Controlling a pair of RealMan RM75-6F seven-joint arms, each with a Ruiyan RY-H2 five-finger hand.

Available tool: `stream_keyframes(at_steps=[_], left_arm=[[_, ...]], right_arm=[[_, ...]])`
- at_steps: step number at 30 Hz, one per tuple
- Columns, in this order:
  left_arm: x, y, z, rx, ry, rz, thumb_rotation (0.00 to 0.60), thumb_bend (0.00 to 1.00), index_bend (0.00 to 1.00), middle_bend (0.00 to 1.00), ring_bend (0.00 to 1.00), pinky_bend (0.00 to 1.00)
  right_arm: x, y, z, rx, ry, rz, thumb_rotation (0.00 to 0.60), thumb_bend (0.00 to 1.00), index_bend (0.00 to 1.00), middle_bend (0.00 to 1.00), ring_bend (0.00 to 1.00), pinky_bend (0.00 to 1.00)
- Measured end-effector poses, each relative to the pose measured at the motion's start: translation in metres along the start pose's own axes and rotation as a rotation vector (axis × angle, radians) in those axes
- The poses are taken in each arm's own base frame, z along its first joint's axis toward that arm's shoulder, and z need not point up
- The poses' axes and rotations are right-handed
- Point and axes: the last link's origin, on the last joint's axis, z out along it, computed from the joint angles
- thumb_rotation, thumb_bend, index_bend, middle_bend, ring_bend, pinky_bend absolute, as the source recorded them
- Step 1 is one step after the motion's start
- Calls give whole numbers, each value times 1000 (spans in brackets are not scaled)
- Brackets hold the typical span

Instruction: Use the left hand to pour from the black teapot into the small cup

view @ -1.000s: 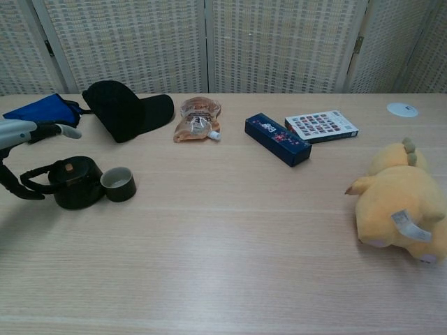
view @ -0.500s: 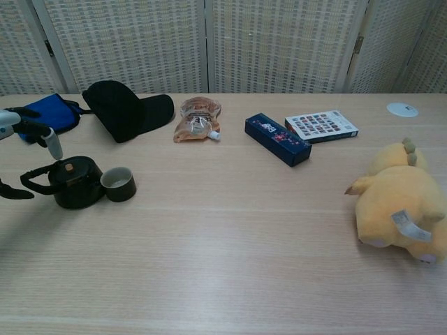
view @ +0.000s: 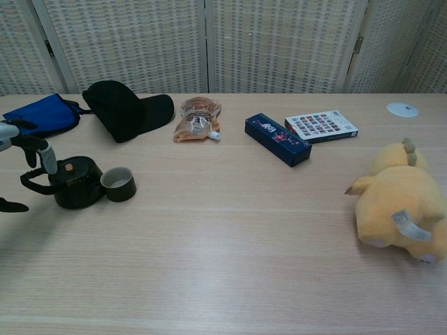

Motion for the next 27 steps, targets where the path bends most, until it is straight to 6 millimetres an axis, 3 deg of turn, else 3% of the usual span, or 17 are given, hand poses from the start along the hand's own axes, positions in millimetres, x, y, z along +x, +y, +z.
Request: stream_keyframes(at_steps=[27], left_arm=[[-16, 4, -1, -9, -32, 12, 600, 149, 453, 414, 373, 0]], right_arm=[[-1, 4, -7, -22, -8, -1, 600, 21, 164, 185, 124, 135]])
